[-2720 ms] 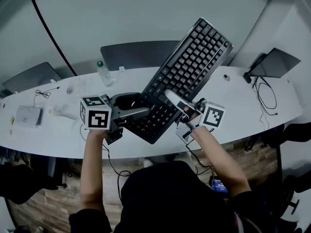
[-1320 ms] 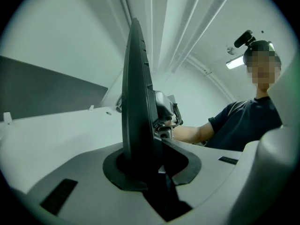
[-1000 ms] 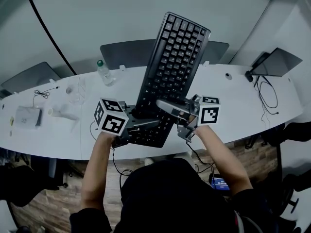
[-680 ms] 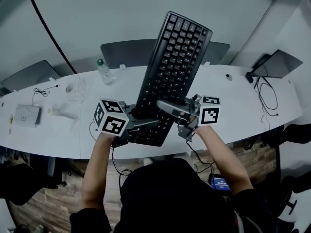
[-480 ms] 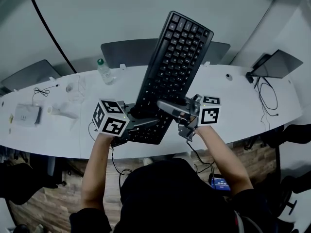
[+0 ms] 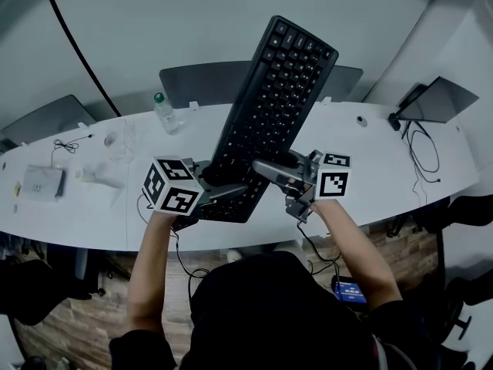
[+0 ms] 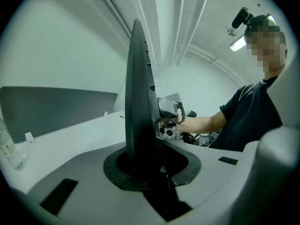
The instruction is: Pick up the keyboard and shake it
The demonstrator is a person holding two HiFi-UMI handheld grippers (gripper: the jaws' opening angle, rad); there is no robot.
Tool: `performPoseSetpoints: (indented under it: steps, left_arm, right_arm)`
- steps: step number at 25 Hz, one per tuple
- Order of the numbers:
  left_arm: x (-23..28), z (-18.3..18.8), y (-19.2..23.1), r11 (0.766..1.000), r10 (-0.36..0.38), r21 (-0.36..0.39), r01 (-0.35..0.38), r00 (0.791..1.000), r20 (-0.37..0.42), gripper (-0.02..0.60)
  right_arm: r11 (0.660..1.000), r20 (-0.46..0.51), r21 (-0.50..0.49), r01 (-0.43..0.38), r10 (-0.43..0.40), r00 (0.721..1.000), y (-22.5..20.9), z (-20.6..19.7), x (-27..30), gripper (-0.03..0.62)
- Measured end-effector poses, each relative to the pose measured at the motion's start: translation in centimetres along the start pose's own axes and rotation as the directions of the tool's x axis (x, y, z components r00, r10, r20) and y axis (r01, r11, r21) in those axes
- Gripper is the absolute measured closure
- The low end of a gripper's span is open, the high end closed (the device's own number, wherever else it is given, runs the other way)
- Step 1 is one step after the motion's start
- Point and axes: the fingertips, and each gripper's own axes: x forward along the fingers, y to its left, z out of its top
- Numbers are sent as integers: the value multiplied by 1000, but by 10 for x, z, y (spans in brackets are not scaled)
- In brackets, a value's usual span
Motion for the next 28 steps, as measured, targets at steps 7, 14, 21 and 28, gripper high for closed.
performPoseSetpoints:
  steps: [7,14,21,28]
  left_arm:
    - [-6,0,9,997,67,35,-67,998,-13,482]
    - [-28,5,34,969,242,46,-243,970,24,482]
    - [-57,-1,63,932,356,73,-354,934,-12,482]
    - [-64,-9,78,872,477,166,-460,875,-79,482]
  right_arm:
    - [996,-65,-62,62,-66,996,-12,-7,-8,418]
    - [960,-146,-231,157,-193,970,-18,-18,-39,419]
    - [816,-249,-559,146,-333,909,5,-4,-9,418]
    - [614,-261,-783,100,-470,843,12,4,5,418]
